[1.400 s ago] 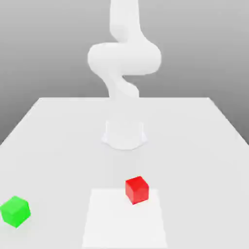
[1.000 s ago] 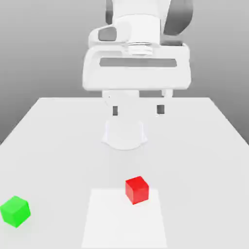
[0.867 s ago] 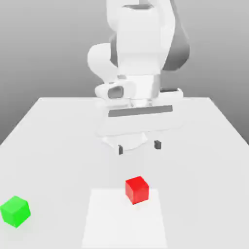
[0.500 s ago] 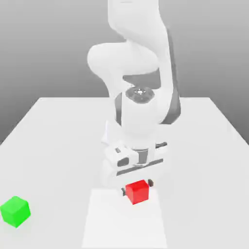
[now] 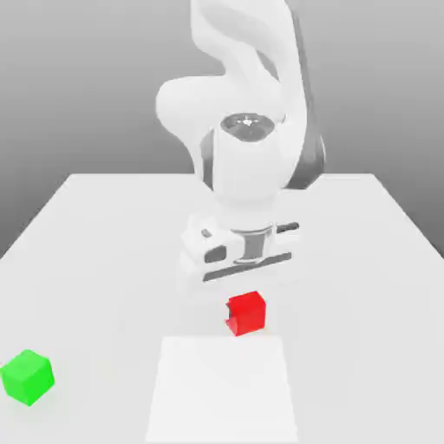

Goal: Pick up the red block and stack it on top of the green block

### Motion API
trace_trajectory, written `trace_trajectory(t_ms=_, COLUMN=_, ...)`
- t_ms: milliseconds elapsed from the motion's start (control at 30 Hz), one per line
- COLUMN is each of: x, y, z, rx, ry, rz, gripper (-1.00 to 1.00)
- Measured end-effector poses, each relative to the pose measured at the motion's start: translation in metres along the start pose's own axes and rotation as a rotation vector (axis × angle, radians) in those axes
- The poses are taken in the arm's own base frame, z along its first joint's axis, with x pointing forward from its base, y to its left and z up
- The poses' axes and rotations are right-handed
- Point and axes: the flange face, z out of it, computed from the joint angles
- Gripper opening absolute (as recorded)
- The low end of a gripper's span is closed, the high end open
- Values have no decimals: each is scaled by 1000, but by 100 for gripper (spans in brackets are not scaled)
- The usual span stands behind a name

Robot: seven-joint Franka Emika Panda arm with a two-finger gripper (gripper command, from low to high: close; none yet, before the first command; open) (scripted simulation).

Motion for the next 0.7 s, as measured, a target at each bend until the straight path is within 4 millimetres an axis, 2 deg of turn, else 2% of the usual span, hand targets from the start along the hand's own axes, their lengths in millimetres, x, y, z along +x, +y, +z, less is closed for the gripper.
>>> trace_trajectory(t_ms=133, x=74, y=59, z=-11, rx=7, ry=-5, rz=311, gripper=-100)
trace_trajectory(t_ms=300, x=147, y=156, z=-26, rx=4, ry=2, rz=677, gripper=-100)
trace_trajectory(t_ms=367, x=166, y=192, z=-28, rx=0, ry=7, rz=795, gripper=-100)
trace_trajectory(t_ms=433, x=173, y=204, z=-11, rx=-1, ry=10, rz=833, gripper=-100)
trace_trajectory(t_ms=500, x=174, y=208, z=15, rx=-2, ry=11, rz=842, gripper=-100)
trace_trajectory(t_ms=533, x=174, y=209, z=25, rx=-3, ry=11, rz=845, gripper=100)
trace_trajectory(t_ms=700, x=174, y=209, z=25, rx=-3, ry=11, rz=845, gripper=100)
